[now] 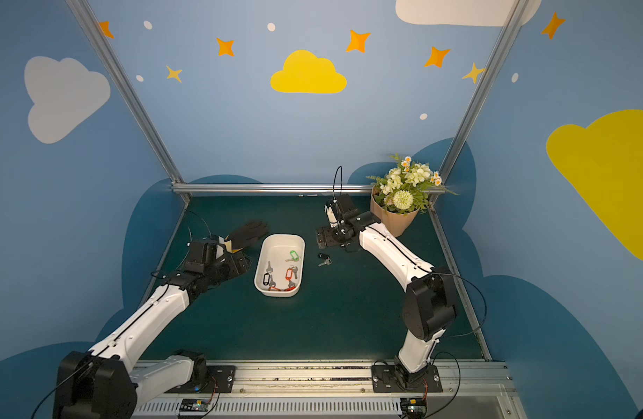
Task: Take the keys out of the storage box
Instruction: Place the key at the center of the board, then pick up the key from the storage box.
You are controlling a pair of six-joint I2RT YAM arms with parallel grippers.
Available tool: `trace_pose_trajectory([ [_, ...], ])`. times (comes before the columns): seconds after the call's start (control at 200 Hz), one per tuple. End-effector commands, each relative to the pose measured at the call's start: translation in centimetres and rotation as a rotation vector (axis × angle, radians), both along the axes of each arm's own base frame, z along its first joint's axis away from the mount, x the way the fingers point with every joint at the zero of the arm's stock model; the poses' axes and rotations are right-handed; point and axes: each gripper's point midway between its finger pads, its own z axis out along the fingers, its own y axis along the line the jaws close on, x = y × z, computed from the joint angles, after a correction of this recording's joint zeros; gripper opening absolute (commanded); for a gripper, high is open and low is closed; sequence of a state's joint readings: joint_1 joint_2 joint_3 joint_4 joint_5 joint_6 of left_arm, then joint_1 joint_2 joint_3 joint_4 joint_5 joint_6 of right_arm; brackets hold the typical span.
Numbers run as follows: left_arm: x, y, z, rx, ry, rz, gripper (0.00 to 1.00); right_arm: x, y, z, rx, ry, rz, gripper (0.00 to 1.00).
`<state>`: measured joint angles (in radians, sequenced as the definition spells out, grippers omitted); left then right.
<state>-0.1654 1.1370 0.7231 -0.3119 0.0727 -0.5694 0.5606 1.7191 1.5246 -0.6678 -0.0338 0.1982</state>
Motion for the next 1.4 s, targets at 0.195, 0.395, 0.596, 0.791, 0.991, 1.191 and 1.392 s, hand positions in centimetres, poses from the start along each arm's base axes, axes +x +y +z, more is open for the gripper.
trace_pose_trajectory([
  [0.195, 0.2, -2.6, -0.8, -0.110, 0.047, -0.097, 0.95, -2.2, 1.5, 3.2, 0.074, -0.038, 0.078, 0.98],
  [0.395, 0.0, -4.1, -1.9, -0.177, 0.110, -0.149, 0.92, -3.3, 3.5, 3.9, -0.020, -0.085, 0.143, 0.95],
  [0.596, -0.1, -4.7, -2.7, -0.207, 0.153, -0.156, 0.90, -4.3, 6.7, 2.6, -0.074, -0.027, 0.217, 0.86],
  [0.791, -0.3, -4.8, -3.5, -0.210, 0.181, -0.145, 0.89, -3.9, 9.7, 0.2, -0.137, 0.025, 0.266, 0.77],
  [0.991, -0.4, -4.2, -4.2, -0.176, 0.202, -0.125, 0.89, -3.2, 12.3, -2.7, -0.244, 0.038, 0.356, 0.67],
  [1.191, -0.6, -4.0, -4.6, -0.163, 0.213, -0.121, 0.89, -3.8, 13.5, -5.7, -0.367, 0.101, 0.482, 0.58],
  [1.392, -0.5, -4.0, -5.0, -0.160, 0.227, -0.120, 0.89, -5.0, 14.3, -8.6, -0.377, 0.166, 0.575, 0.55],
])
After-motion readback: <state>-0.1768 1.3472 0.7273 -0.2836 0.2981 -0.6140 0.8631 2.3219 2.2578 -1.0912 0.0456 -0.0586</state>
